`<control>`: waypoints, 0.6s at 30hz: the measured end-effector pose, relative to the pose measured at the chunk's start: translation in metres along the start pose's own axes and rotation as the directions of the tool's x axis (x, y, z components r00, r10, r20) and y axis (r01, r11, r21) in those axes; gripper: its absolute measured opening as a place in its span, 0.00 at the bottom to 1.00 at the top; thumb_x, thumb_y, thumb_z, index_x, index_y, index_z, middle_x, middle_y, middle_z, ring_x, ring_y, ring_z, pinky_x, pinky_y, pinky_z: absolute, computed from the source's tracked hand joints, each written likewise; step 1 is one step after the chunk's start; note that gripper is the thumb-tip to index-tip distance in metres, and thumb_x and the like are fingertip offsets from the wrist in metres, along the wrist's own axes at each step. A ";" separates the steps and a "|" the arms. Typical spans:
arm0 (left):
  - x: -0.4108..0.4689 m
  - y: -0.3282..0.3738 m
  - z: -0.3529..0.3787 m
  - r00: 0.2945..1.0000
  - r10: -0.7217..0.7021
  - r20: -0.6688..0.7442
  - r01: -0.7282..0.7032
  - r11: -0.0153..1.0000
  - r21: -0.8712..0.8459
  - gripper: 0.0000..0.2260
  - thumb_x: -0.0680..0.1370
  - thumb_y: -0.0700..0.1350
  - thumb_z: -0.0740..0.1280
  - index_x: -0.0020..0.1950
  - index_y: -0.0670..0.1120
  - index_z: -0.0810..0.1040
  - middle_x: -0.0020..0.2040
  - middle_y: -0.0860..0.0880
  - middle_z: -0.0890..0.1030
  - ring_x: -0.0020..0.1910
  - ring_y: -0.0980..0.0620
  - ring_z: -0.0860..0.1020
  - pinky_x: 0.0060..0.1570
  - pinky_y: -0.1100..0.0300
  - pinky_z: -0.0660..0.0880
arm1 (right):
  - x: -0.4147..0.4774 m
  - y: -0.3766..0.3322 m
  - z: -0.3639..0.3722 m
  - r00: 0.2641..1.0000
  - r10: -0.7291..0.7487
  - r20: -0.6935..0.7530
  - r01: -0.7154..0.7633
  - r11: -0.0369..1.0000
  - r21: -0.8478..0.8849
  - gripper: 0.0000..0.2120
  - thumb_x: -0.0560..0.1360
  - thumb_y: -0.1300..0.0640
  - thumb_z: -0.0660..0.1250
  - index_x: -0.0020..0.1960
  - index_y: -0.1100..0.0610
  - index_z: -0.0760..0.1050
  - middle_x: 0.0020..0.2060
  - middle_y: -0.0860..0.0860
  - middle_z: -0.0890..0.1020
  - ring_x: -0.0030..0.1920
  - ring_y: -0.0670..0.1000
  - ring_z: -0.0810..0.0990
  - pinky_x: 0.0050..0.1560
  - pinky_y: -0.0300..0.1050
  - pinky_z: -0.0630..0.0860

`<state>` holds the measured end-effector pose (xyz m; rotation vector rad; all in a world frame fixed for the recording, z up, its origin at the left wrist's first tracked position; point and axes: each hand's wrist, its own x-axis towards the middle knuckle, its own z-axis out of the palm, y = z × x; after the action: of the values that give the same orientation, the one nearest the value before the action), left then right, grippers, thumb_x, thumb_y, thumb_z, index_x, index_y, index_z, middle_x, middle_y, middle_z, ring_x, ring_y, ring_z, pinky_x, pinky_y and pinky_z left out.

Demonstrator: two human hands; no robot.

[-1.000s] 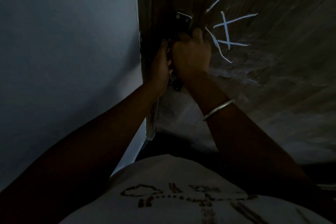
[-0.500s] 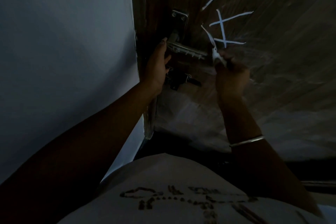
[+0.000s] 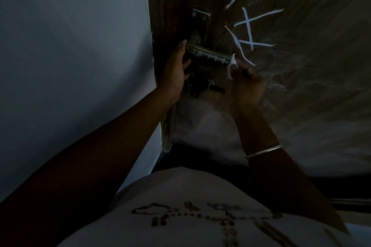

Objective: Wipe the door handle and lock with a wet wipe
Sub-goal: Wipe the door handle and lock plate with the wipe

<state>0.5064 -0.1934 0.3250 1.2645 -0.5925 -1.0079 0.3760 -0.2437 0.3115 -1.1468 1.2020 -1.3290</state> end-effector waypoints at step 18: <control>0.004 -0.002 -0.005 1.000 0.004 0.007 -0.005 1.000 0.026 0.20 0.80 0.53 0.49 0.72 0.51 0.62 0.73 0.49 0.65 0.68 0.50 0.68 0.60 0.52 0.63 | -0.007 0.014 0.002 0.920 0.347 0.185 -0.391 0.850 0.353 0.11 0.78 0.62 0.62 0.59 0.60 0.76 0.52 0.57 0.80 0.46 0.54 0.79 0.40 0.45 0.74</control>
<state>0.5117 -0.1940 0.3208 1.2827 -0.6157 -1.0042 0.3791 -0.2378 0.2972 -0.6571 0.9619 -1.1183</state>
